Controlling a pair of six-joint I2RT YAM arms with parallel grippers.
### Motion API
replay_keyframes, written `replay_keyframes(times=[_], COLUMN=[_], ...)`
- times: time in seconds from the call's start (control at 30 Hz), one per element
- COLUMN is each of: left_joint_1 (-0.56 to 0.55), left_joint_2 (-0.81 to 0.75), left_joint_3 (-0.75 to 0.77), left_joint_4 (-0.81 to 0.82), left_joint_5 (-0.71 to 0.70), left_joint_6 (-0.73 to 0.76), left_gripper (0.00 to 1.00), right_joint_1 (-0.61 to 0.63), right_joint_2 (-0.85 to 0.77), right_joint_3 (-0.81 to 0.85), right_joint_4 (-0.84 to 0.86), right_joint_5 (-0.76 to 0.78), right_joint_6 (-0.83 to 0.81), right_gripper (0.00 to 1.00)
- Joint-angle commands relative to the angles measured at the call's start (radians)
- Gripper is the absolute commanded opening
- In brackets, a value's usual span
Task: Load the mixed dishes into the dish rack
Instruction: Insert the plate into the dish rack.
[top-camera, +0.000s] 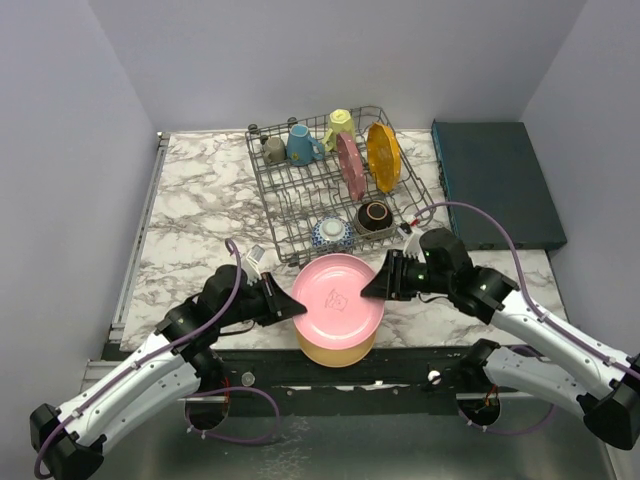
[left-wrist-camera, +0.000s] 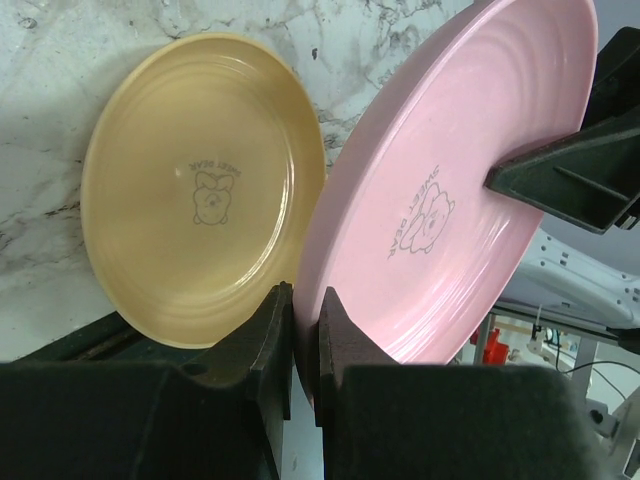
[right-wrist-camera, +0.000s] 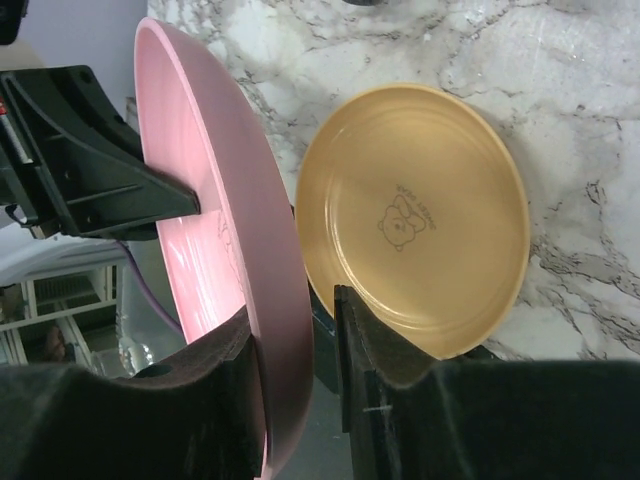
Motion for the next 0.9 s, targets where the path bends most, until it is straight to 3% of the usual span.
replay_keyframes(times=[0.0, 0.17, 0.47, 0.53, 0.6, 0.77, 0.87], left_joint_1=[-0.002, -0.002, -0.002, -0.001, -0.002, -0.002, -0.002], left_joint_2=[-0.031, -0.032, -0.041, -0.038, -0.032, -0.016, -0.011], left_joint_3=[-0.01, -0.013, -0.025, -0.027, -0.03, -0.023, -0.011], left_joint_4=[0.056, 0.06, 0.061, 0.06, 0.06, 0.06, 0.058], left_joint_5=[0.033, 0.033, 0.023, 0.018, 0.017, 0.014, 0.01], left_joint_6=[-0.024, -0.028, -0.044, -0.05, -0.054, -0.05, -0.036], left_gripper=[0.0, 0.0, 0.0, 0.0, 0.08, 0.4, 0.52], right_joint_1=[0.005, 0.004, 0.005, 0.005, 0.005, 0.005, 0.005], right_joint_2=[-0.037, -0.05, -0.095, -0.099, -0.1, -0.082, -0.064], right_joint_3=[-0.025, -0.048, -0.062, -0.055, -0.046, -0.004, 0.028], right_joint_4=[0.051, 0.084, 0.09, 0.082, 0.074, 0.049, 0.028], right_joint_5=[-0.046, -0.074, -0.048, -0.034, -0.017, 0.027, 0.055], right_joint_6=[0.032, 0.056, 0.069, 0.067, 0.059, 0.033, 0.012], right_gripper=[0.35, 0.31, 0.01, 0.0, 0.0, 0.0, 0.0])
